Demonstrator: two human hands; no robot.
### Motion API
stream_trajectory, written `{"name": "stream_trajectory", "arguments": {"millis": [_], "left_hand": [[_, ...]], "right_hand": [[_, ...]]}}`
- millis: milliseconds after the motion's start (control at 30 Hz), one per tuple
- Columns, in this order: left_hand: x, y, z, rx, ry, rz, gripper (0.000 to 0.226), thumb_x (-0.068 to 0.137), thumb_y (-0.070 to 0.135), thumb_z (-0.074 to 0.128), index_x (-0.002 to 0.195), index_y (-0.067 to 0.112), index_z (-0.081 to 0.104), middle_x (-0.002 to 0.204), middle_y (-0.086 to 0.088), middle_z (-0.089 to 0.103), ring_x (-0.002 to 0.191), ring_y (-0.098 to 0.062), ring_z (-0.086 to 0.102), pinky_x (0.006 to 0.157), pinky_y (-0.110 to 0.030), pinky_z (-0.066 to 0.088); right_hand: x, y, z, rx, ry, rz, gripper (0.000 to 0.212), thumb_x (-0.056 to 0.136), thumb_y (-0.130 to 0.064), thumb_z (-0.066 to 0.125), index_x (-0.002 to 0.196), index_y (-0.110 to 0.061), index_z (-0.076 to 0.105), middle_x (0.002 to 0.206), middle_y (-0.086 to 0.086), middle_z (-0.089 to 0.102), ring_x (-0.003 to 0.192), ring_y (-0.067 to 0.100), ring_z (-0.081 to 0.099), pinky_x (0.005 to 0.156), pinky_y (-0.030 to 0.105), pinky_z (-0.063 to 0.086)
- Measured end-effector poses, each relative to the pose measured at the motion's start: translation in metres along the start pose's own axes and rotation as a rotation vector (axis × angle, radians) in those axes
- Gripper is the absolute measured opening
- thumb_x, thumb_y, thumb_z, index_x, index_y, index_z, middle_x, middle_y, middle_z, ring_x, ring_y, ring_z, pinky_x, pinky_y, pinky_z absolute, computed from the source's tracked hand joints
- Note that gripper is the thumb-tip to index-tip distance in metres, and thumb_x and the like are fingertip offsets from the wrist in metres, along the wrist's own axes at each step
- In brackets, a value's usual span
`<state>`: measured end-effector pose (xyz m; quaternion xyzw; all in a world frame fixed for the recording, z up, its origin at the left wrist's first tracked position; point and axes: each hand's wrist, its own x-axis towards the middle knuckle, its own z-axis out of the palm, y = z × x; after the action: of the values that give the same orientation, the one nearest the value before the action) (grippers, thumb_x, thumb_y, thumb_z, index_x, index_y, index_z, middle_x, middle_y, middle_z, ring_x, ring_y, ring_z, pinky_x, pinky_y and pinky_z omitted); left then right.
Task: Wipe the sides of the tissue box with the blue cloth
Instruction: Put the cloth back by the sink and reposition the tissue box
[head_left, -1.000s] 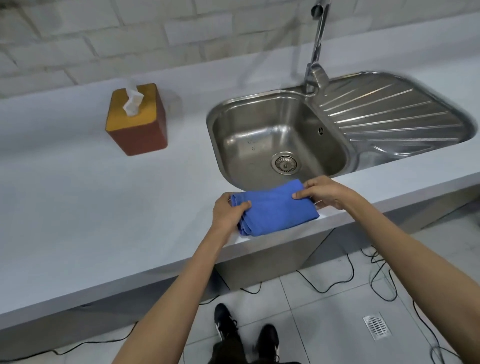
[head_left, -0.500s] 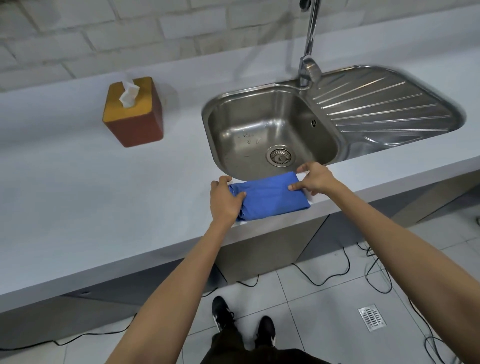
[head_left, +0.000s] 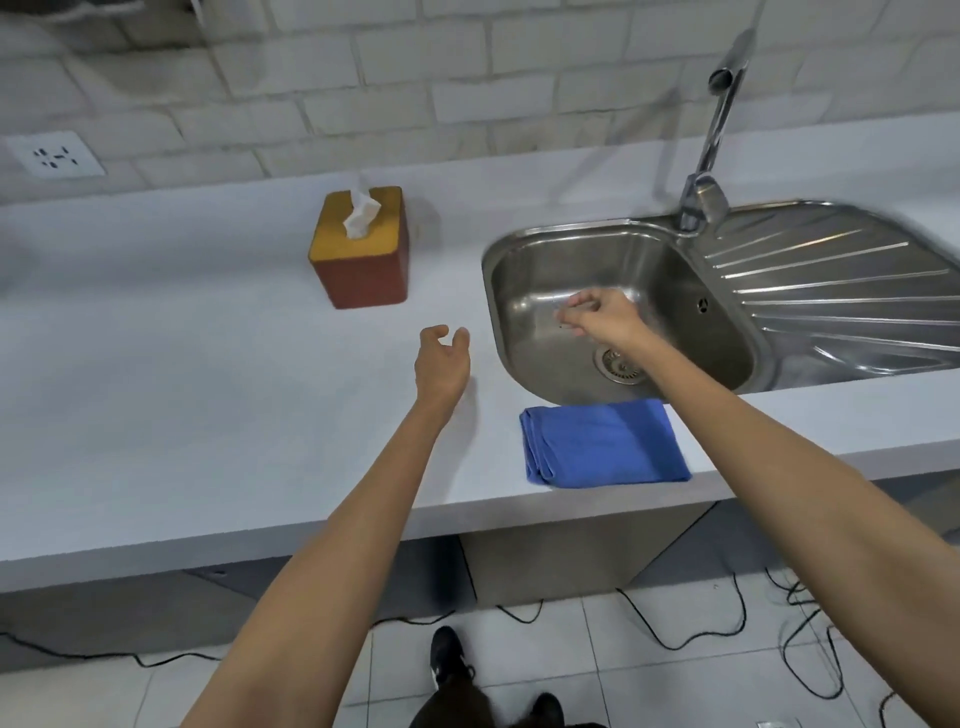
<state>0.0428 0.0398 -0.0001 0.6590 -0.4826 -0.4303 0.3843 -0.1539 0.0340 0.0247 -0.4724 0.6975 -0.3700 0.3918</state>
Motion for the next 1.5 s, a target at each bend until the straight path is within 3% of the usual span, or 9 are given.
{"name": "stream_trajectory", "arguments": {"millis": [133,267,467,667,900,1167,1300,1400,1500], "left_hand": [[0.041,0.008,-0.034,-0.236,0.062,-0.117,0.044,0.098,0.030,0.040,0.135,0.006,0.035,0.106,-0.019,0.054,0.066,-0.021,0.055,0.065,-0.030,0.047],[0.090,0.011,-0.069,-0.384,0.148,-0.229,0.044,0.099,0.029,0.039,0.133,0.002,0.037,0.097,-0.012,0.043,0.054,-0.017,0.048,0.054,-0.026,0.044],[0.155,0.017,-0.100,-0.480,0.146,-0.355,0.047,0.095,0.042,0.046,0.122,0.006,0.033,0.108,-0.014,0.049,0.067,-0.023,0.054,0.060,-0.031,0.049],[0.202,0.026,-0.103,-0.641,0.156,-0.497,0.081,0.081,0.051,0.064,0.141,0.012,0.027,0.143,-0.015,0.040,0.123,-0.036,0.050,0.086,-0.053,0.052],[0.240,0.007,-0.102,-0.450,0.082,-0.516,0.075,0.079,0.044,0.069,0.137,0.010,0.036,0.138,-0.018,0.046,0.123,-0.037,0.049,0.096,-0.052,0.049],[0.277,0.016,-0.148,-0.152,-0.285,-0.474,0.039,0.087,0.037,0.064,0.112,0.012,0.047,0.105,-0.008,0.050,0.083,-0.023,0.058,0.079,-0.037,0.054],[0.307,0.029,-0.151,-0.150,-0.236,-0.380,0.032,0.091,0.019,0.059,0.118,0.005,0.050,0.082,-0.007,0.052,0.067,-0.017,0.052,0.059,-0.030,0.051],[0.328,0.039,-0.144,-0.286,-0.126,-0.296,0.062,0.090,0.004,0.055,0.143,-0.003,0.024,0.106,-0.018,0.056,0.079,-0.024,0.056,0.068,-0.038,0.050],[0.343,0.050,-0.136,-0.420,-0.080,-0.247,0.072,0.090,0.018,0.058,0.146,0.000,0.017,0.139,-0.022,0.045,0.111,-0.031,0.058,0.080,-0.038,0.052]], "right_hand": [[0.033,-0.041,0.033,0.030,-0.072,-0.014,0.034,0.088,-0.017,0.064,0.116,0.001,0.060,0.078,0.004,0.060,0.049,0.006,0.056,0.049,0.013,0.045],[0.068,-0.076,0.068,0.122,-0.142,0.012,0.011,0.089,-0.023,0.061,0.094,-0.013,0.058,0.073,0.002,0.056,0.055,0.009,0.057,0.058,0.019,0.043],[0.123,-0.112,0.106,0.201,-0.146,0.036,0.040,0.091,-0.031,0.057,0.121,-0.006,0.055,0.098,0.013,0.064,0.077,0.019,0.061,0.084,0.033,0.044],[0.165,-0.128,0.133,0.190,-0.102,0.060,0.042,0.093,-0.034,0.053,0.126,-0.007,0.051,0.125,0.018,0.061,0.115,0.031,0.060,0.098,0.040,0.045],[0.208,-0.135,0.154,0.156,-0.078,0.078,0.045,0.092,-0.039,0.053,0.127,-0.009,0.052,0.129,0.016,0.057,0.117,0.030,0.056,0.093,0.038,0.044],[0.233,-0.131,0.169,0.194,-0.011,0.084,0.054,0.092,-0.038,0.050,0.138,-0.010,0.044,0.129,0.007,0.051,0.114,0.023,0.049,0.090,0.033,0.040],[0.241,-0.126,0.170,0.204,0.035,0.089,0.058,0.094,-0.044,0.044,0.142,-0.010,0.040,0.141,0.008,0.049,0.127,0.026,0.047,0.091,0.030,0.037],[0.247,-0.122,0.171,0.196,0.062,0.074,0.056,0.095,-0.045,0.041,0.137,-0.008,0.046,0.138,0.011,0.053,0.124,0.027,0.051,0.090,0.029,0.038],[0.254,-0.118,0.171,0.204,0.131,0.081,0.055,0.094,-0.046,0.041,0.130,-0.005,0.053,0.131,0.013,0.059,0.118,0.029,0.055,0.088,0.031,0.041]]}}
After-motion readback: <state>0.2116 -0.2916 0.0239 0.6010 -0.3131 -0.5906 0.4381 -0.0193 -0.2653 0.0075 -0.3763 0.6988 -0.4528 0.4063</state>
